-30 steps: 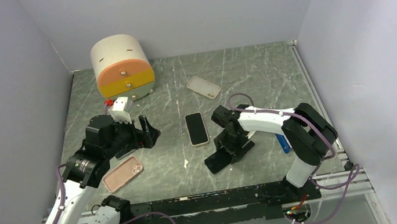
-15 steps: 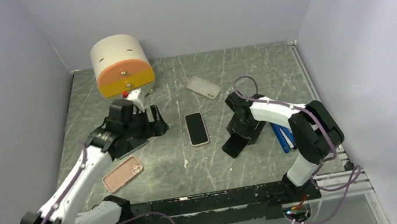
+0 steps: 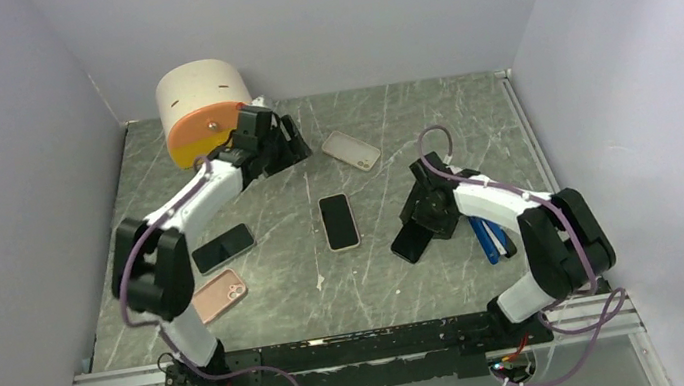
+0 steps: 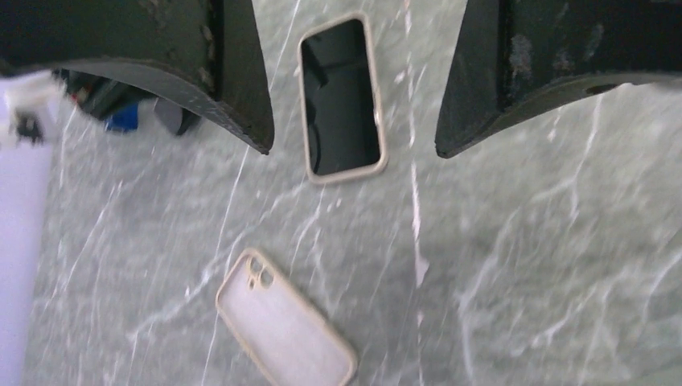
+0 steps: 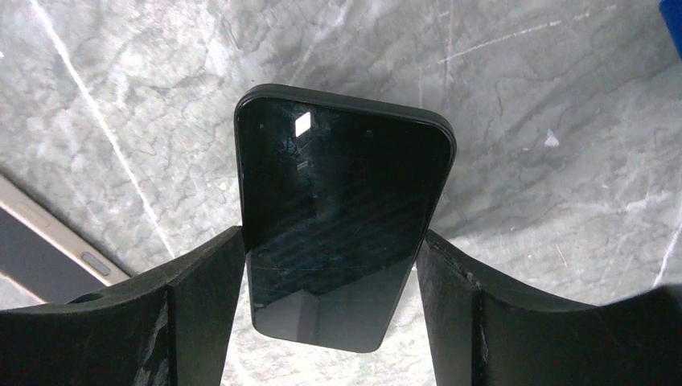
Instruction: Put the phone into the phone case
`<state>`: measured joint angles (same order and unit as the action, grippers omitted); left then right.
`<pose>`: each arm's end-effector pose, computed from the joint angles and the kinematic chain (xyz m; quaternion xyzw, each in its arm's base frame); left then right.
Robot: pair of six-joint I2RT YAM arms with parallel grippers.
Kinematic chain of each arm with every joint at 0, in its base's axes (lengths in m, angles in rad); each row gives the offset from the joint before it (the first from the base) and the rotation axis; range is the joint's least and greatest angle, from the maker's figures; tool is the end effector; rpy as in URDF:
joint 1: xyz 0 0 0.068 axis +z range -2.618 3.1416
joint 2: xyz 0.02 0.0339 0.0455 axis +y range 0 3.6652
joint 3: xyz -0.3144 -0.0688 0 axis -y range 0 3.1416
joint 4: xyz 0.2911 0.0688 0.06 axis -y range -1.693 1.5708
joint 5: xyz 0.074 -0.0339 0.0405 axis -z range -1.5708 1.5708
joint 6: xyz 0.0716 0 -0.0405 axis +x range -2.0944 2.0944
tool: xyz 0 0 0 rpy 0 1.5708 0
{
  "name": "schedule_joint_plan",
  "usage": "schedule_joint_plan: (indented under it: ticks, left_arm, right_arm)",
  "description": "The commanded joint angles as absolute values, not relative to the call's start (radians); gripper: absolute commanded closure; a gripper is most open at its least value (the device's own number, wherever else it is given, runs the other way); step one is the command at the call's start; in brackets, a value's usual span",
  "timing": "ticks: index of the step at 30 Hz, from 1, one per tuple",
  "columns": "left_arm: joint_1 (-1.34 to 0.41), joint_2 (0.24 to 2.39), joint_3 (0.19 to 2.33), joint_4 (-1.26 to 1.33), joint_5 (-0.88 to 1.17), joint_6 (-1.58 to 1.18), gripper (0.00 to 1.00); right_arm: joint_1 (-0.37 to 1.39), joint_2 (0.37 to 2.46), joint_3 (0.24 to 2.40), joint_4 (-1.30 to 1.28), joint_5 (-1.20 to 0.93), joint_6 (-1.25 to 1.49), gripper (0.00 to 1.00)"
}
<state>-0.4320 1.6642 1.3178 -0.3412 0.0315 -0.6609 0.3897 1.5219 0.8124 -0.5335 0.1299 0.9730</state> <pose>0.4132 -0.1930 0.2917 -0.0965 0.8988 -0.2342 0.3577 0.2914 0.1097 0.1461 0.2932 0.9399 0.0528 0.1668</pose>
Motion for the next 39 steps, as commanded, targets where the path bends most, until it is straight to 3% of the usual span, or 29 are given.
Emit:
schedule_joint_plan:
  ticks: [1,7,12,28,33,39]
  left_arm:
    - [-0.44,1.835,1.433,-0.195,-0.005,-0.777,0.26]
    - [-0.47,2.045,1.56,-0.095,-0.049,-0.801,0.28]
    - [-0.485,2.194,1.73,-0.199,0.003,-0.716,0.28]
    - [-0.497,2.409,1.891,-0.244,-0.1,-0.718,0.35]
    - [-0.499,2.438,1.939,-0.297,-0.096,-0.709,0.41]
    - [-0.503,2.43,1.919,-0.324,-0.101,-0.659,0.6]
  right_arm:
    - [0.356,1.518,0.7,-0.363,0.092,0.899,0.37]
    - [0.351,1.474,0.673,-0.313,0.064,0.881,0.38]
    - [0.348,1.474,0.677,-0.313,0.057,0.865,0.38]
    - [0.343,1.461,0.645,-0.279,0.033,0.864,0.38]
    - [0.341,1.47,0.656,-0.29,0.037,0.86,0.39]
    - [0.337,1.457,0.652,-0.281,0.036,0.864,0.39]
